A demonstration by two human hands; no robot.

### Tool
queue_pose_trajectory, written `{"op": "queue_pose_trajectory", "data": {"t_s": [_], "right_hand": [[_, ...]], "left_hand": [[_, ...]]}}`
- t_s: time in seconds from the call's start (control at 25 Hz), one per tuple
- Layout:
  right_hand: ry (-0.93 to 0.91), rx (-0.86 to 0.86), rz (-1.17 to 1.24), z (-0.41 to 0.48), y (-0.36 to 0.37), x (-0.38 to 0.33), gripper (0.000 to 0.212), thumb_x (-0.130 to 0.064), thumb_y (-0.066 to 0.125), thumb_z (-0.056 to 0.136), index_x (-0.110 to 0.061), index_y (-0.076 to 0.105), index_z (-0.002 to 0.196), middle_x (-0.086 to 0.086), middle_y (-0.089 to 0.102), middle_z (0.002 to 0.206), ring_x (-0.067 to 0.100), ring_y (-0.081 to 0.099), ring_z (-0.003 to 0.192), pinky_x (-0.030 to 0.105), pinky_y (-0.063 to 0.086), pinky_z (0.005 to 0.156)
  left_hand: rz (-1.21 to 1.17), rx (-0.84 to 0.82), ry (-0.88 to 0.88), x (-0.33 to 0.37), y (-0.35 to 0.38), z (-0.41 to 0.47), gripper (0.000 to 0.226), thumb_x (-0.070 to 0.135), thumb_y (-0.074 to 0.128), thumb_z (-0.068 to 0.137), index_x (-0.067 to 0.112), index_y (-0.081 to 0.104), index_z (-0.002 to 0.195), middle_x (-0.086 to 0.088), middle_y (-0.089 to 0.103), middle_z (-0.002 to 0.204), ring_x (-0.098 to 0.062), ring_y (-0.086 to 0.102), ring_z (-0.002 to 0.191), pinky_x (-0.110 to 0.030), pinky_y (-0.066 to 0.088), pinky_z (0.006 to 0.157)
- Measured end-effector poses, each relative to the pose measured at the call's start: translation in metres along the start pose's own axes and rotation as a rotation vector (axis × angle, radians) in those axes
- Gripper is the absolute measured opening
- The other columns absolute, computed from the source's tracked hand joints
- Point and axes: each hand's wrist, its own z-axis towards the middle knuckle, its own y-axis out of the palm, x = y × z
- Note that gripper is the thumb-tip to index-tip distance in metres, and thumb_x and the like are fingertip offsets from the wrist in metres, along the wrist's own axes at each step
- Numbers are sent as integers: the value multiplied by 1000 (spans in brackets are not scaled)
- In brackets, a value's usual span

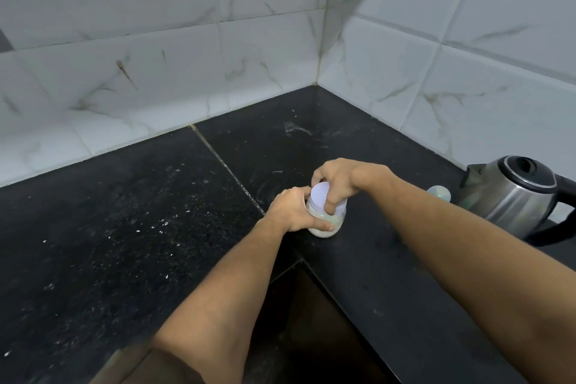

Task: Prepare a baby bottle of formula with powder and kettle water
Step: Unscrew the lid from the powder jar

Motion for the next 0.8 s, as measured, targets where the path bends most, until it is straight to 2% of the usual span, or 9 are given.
{"op": "queue_pose_trajectory", "data": {"t_s": [0.12, 0.24, 0.32, 0.4, 0.48, 0.6, 0.64, 0.72, 0.8], "right_hand": [[-15, -44, -2, 5, -3, 1, 63, -44, 88, 61, -35, 62, 118, -4, 63, 117, 20, 65, 100, 40, 62, 85], [11, -51, -65, 6, -5, -2, 66, -60, 84, 65, -26, 60, 116, -1, 64, 104, 17, 63, 81, 35, 58, 73], [-41, -33, -143, 7, -8, -6, 59, -49, 88, 68, -26, 61, 115, -1, 63, 102, 17, 61, 78, 33, 55, 67], [-145, -40, -206, 8, -9, -11, 58, -31, 90, 68, -30, 56, 116, -4, 56, 114, 18, 58, 95, 33, 52, 68], [-229, -20, -230, 7, -12, -11, 65, -25, 88, 70, -35, 50, 121, -5, 45, 120, 21, 49, 111, 34, 51, 72], [-268, 136, 32, 8, -26, 1, 74, -35, 87, 75, -38, 52, 140, -2, 44, 123, 21, 51, 112, 36, 51, 88], [-256, 224, 152, 10, -27, 7, 68, -38, 87, 76, -36, 57, 137, -1, 47, 122, 21, 54, 111, 34, 51, 90], [-186, 391, 345, 23, -23, 19, 46, -39, 89, 74, -29, 68, 114, -2, 58, 112, 20, 61, 103, 32, 50, 84], [-81, 454, 456, 40, -12, 26, 32, -37, 91, 74, -21, 70, 93, -5, 68, 98, 19, 67, 95, 31, 52, 78]], "left_hand": [[-2, -8, 1, 0, 0, 1, 67, 62, 92, 46, 36, 71, 104, 15, 75, 91, -9, 70, 92, -41, 60, 88], [-13, -14, -8, -1, -2, 2, 66, 59, 95, 48, 36, 71, 105, 14, 75, 91, -9, 70, 92, -42, 61, 88], [-17, -8, 1, -1, -3, 2, 67, 58, 97, 49, 35, 71, 106, 15, 74, 92, -8, 69, 93, -40, 60, 89], [2, -3, -8, -1, -3, 2, 69, 56, 97, 51, 29, 68, 107, 13, 71, 94, -8, 66, 95, -38, 59, 89], [14, 3, -9, -1, -2, 4, 71, 57, 97, 50, 27, 66, 107, 13, 70, 96, -8, 65, 95, -37, 59, 89], [-5, -4, 13, -5, 1, 6, 73, 59, 95, 45, 33, 72, 109, 17, 75, 97, -5, 68, 98, -38, 58, 94], [-19, -9, 25, -6, 1, 6, 74, 58, 94, 45, 35, 73, 112, 20, 76, 99, -3, 68, 101, -37, 56, 97], [-31, -5, 39, -6, 1, 5, 79, 59, 93, 44, 40, 71, 118, 24, 75, 103, 0, 67, 105, -36, 53, 101], [-17, -10, 48, -6, 2, 6, 83, 60, 92, 44, 42, 70, 122, 24, 75, 105, 1, 66, 107, -36, 53, 102]]}}
